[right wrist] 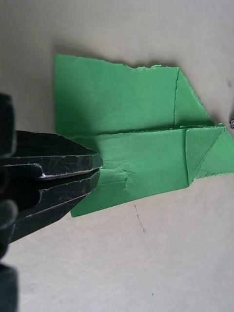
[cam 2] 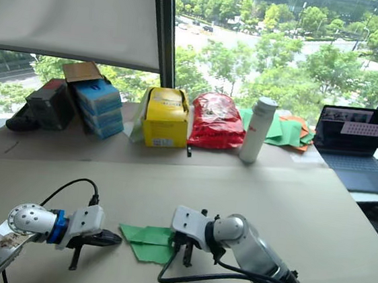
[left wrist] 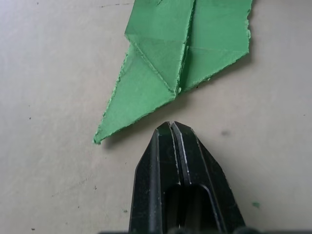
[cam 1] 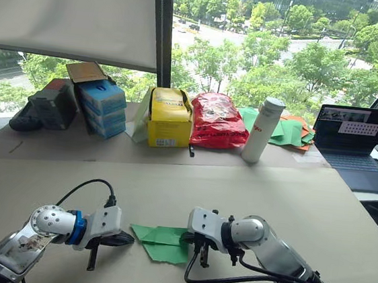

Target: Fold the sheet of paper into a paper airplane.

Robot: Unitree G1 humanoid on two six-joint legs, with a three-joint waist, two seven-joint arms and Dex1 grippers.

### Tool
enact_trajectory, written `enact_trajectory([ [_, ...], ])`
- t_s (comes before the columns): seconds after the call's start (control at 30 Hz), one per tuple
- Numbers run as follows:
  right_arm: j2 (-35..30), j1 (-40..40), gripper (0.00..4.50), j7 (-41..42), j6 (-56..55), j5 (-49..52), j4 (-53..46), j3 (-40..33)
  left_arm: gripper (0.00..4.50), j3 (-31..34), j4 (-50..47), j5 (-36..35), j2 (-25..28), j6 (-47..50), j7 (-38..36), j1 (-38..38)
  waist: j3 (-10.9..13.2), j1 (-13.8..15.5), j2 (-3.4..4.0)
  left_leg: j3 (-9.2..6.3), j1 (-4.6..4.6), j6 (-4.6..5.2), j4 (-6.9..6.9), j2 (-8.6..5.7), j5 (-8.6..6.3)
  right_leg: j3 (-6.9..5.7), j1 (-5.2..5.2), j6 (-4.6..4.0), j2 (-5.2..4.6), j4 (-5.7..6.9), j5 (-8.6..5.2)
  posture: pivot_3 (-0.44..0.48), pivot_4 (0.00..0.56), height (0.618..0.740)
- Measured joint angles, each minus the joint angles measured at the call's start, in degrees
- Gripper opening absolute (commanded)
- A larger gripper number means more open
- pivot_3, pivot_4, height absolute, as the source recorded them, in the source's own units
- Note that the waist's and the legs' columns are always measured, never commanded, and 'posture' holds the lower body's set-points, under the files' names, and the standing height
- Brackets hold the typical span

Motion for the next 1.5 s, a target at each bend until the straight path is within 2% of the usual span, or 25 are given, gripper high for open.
enact_trajectory([
  [0.1, 0.09, 0.02, 0.01, -0.03, 1.99, 1.69, -1.39, -1.89, 0.0, 5.63, -1.92, -6.2, 0.11, 8.08, 0.64, 0.14, 0.39, 0.22, -0.24, -0.04, -0.64, -0.14, 0.01, -0.02, 0.11, -0.07, -0.41, -0.02, 0.0, 0.05, 0.03, 0.0, 0.15, 0.74],
  [0.2, 0.34, -0.15, 0.88, 0.1, 4.47, 4.9, -4.88, -5.26, 0.0, 10.49, -5.67, -12.89, 0.11, 14.32, 0.93, -0.02, 0.47, 0.45, -0.33, -0.06, -1.23, -0.28, 0.05, -0.09, 0.19, -0.15, -0.88, 0.03, -0.02, 0.06, 0.07, 0.0, 0.15, 0.74],
  [0.33, 0.27, -2.89, 2.32, 1.63, 11.3, 12.53, -10.08, -11.6, 0.0, 15.14, -9.18, -20.15, -0.28, 20.11, 1.58, -0.27, 0.59, 0.39, -0.43, -0.06, -1.33, -0.45, 0.07, -0.12, 0.29, -0.28, -0.83, 0.06, 0.0, -0.1, 0.08, 0.0, 0.15, 0.74],
  [0.43, -0.06, -3.59, 3.31, 1.77, 12.32, 14.16, -8.87, -12.38, 0.0, 15.08, -10.29, -21.91, -0.51, 21.83, 1.9, 0.36, 0.75, 0.27, -0.66, -0.04, -1.33, -0.4, 0.08, -0.14, 0.27, -0.31, -0.79, 0.09, 0.03, -0.13, 0.09, 0.0, 0.15, 0.74],
  [0.53, -0.56, -4.29, 4.39, 2.52, 11.01, 13.95, -3.5, -11.11, 0.0, 15.0, -10.35, -22.66, -1.28, 22.17, 2.67, 0.97, 0.9, 0.28, -0.81, -0.01, -1.33, -0.4, 0.16, -0.15, 0.28, -0.36, -0.78, 0.09, 0.14, -0.1, 0.09, 0.0, 0.15, 0.74],
  [0.57, -0.55, -4.43, 4.45, 2.64, 10.34, 13.68, -2.0, -10.62, 0.0, 15.0, -10.56, -22.88, -1.58, 22.3, 2.89, 0.98, 0.94, 0.28, -0.81, -0.02, -1.33, -0.4, 0.23, -0.13, 0.27, -0.39, -0.77, 0.09, 0.19, -0.07, 0.09, 0.0, 0.15, 0.74],
  [0.8, 0.9, -5.33, 4.45, 4.92, 4.29, 11.92, 5.83, -6.36, 0.0, 14.82, -11.72, -23.58, -1.85, 22.91, 3.88, 0.87, 0.97, 0.27, -0.8, -0.04, -1.25, -0.14, 0.51, -0.08, 0.13, -0.27, -0.68, 0.1, 0.53, 0.18, 0.13, 0.0, 0.15, 0.74],
  [0.9, 0.91, -5.33, 3.69, 5.05, 2.92, 11.52, 6.78, -5.77, 0.0, 14.73, -11.85, -23.58, -1.9, 22.91, 4.33, 0.87, 0.97, 0.27, -0.8, -0.04, -1.25, -0.17, 0.51, -0.08, 0.15, -0.22, -0.68, 0.1, 0.53, 0.19, 0.13, 0.0, 0.15, 0.74],
  [1.0, 0.89, -5.23, 2.64, 5.15, 1.96, 11.09, 7.02, -5.0, 0.0, 14.51, -11.99, -23.58, -1.92, 22.91, 4.76, 0.85, 0.97, 0.28, -0.8, -0.03, -1.25, -0.45, 0.51, -0.09, 0.31, -0.2, -0.68, 0.1, 0.53, 0.17, 0.13, 0.0, 0.15, 0.74],
  [1.23, 0.83, -4.19, 0.17, 5.92, 1.19, 10.87, 6.89, -4.42, 0.0, 13.74, -12.0, -23.53, -1.96, 22.84, 5.02, 0.2, 0.97, 0.34, -0.8, -0.04, -1.25, -0.44, 0.52, -0.08, 0.31, -0.17, -0.67, 0.11, 0.52, 0.19, 0.13, 0.0, 0.15, 0.74],
  [1.27, 0.84, -3.83, 0.05, 5.93, 1.19, 10.87, 6.76, -4.4, 0.0, 13.65, -11.98, -23.48, -1.96, 22.78, 5.02, -0.11, 0.97, 0.37, -0.8, -0.04, -1.25, -0.44, 0.52, -0.08, 0.3, -0.17, -0.67, 0.11, 0.52, 0.19, 0.13, 0.0, 0.15, 0.74],
  [1.5, 1.5, -2.91, 0.05, 5.93, 0.77, 12.02, 4.25, -5.32, 0.0, 13.04, -11.03, -23.36, -2.83, 22.44, 5.34, -1.9, 0.97, 0.32, -0.8, -0.03, -1.24, -0.45, 0.52, -0.08, 0.31, -0.14, -0.68, 0.11, 0.59, 0.2, 0.13, 0.0, 0.15, 0.74],
])
